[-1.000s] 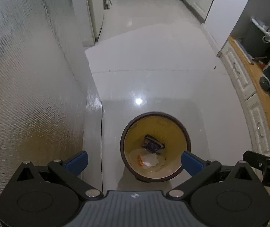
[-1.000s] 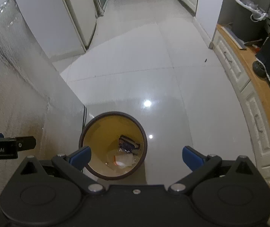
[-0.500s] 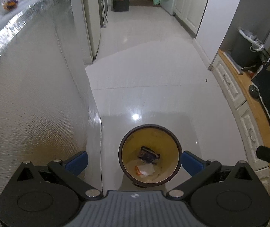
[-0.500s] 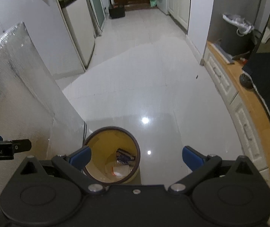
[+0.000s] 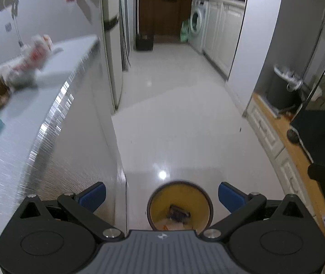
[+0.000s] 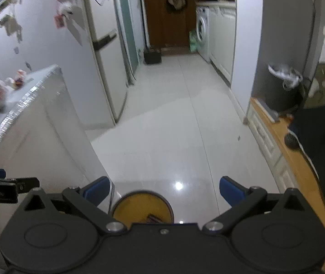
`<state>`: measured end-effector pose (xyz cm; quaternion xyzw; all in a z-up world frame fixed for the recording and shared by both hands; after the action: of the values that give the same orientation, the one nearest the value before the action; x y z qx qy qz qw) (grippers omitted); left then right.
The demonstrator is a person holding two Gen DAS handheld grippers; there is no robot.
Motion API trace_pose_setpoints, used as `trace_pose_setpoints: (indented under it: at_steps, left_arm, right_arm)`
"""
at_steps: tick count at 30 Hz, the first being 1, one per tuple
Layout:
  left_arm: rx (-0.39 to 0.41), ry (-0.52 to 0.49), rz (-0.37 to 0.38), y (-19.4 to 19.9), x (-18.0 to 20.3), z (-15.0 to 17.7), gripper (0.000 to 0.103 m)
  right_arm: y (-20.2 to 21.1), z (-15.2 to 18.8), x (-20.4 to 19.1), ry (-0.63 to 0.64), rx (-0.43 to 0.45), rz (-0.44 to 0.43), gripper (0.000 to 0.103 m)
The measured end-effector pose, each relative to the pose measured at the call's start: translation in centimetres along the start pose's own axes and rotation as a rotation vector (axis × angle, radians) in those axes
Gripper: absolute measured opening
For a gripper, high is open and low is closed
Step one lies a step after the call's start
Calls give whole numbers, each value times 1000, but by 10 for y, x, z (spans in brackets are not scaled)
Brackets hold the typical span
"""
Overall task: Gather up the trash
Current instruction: 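Move both open tools back toward the trash on the counter, then grasp the teal snack bag with the right tool while the left tool grasps the red cigarette pack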
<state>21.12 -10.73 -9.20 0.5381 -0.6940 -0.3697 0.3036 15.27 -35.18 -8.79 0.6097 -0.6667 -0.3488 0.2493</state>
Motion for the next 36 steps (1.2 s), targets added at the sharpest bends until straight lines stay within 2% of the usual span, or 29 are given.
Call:
trace_pose_setpoints:
  at_steps: [9,18,25,36]
  left_arm:
    - [158,20,-34,69,-29,-10,103]
    - [260,36,-93,124,-79,-15,103]
    - [285,68,-163,141,-133,-16,103]
    - [269,144,-211,136,-222,-10,103]
  right_arm:
    - [50,-12,-38,84,146,-33,103]
    - [73,-28,-94,141,240,-111,103]
    - [77,-41,-147,158,302,-204,103]
    - [63,-46,-236,251,297,-264,103]
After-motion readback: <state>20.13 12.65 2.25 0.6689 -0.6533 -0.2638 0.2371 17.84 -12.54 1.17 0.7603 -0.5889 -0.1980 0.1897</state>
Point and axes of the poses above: each gripper's, at about its wrist camera, not at the fingertips, and y roughly against the way its jaws point, x to its right, z to its underside, the point moved 4 cm from there along -y, roughly the way its jaws point, and after that the axes turned 8 degrees about -x, right-handed, at the moved point
